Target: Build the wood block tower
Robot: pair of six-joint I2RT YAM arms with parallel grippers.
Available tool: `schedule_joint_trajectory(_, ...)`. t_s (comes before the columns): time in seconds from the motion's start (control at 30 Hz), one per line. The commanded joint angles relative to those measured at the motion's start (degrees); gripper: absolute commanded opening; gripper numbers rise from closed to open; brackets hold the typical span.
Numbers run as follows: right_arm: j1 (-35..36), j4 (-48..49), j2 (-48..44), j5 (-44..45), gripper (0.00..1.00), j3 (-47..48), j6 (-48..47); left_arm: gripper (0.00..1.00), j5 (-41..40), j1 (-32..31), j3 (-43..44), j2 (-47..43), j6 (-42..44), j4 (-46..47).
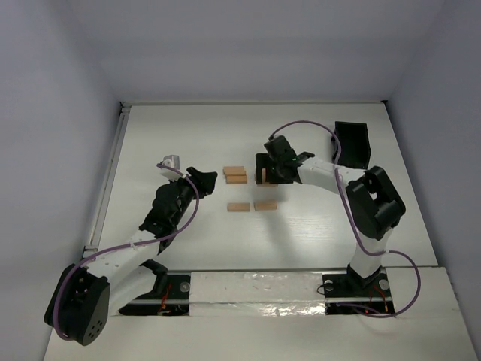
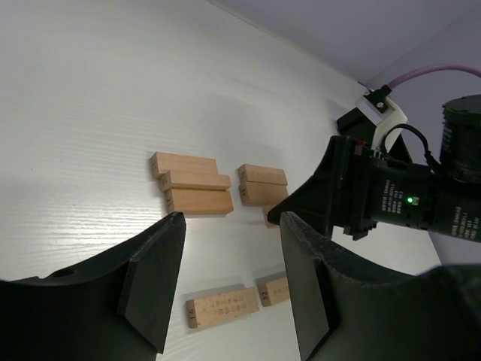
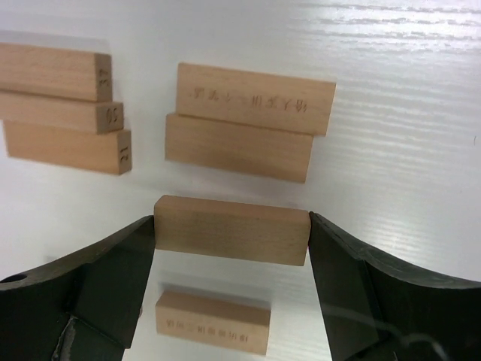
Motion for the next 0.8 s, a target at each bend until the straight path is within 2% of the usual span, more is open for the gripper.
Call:
schedule_joint_trajectory(0.0, 0.4, 2.5, -5.4, -3.1, 0.84, -2.0, -0.5, 0.50, 0.4, 0.2, 2.3, -0.1, 0.0, 2.9)
schedule_joint_trajectory(0.17, 2.5, 2.7, -7.2, -2.2, 0.84, -4.8, 0.9, 0.50, 0.7, 0.2, 2.4, 0.3, 0.0, 3.0)
schedule_joint_trajectory(0.77, 5.4, 0.4, -3.1, 6.2, 0.87, -2.7, 1.4, 0.50, 0.7, 0.2, 2.6, 0.8, 0.2, 2.6)
